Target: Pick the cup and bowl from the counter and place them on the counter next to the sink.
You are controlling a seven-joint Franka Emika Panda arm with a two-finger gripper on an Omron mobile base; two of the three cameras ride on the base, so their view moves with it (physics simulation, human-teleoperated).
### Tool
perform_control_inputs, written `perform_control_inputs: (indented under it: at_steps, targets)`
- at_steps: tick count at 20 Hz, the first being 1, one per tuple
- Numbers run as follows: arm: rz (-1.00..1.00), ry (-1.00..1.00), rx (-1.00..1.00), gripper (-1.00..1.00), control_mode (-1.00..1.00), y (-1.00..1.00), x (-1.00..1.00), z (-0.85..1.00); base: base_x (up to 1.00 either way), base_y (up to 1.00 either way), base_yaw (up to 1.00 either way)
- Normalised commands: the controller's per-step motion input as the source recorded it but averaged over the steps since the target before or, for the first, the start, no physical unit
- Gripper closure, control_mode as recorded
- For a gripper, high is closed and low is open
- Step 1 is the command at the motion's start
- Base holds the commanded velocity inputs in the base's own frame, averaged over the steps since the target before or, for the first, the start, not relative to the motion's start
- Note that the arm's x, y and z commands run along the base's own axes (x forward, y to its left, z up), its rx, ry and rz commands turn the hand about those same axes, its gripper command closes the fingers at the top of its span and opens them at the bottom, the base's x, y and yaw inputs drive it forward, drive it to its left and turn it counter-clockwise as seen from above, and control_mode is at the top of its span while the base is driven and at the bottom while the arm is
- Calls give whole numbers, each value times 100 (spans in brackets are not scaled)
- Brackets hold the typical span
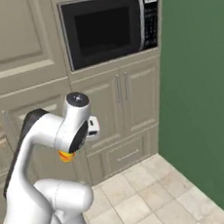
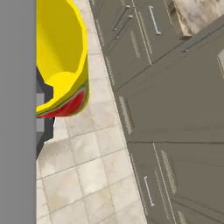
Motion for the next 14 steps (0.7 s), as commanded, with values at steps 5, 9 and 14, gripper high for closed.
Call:
perform_control_inputs:
  at_steps: [5,9,14]
  targets:
    - [0,0,0,100,100,0,0,0,-21,0,72]
    - [0,0,0,100,100,0,0,0,-22,0,71]
    - [0,0,0,100,100,0,0,0,7,17,40]
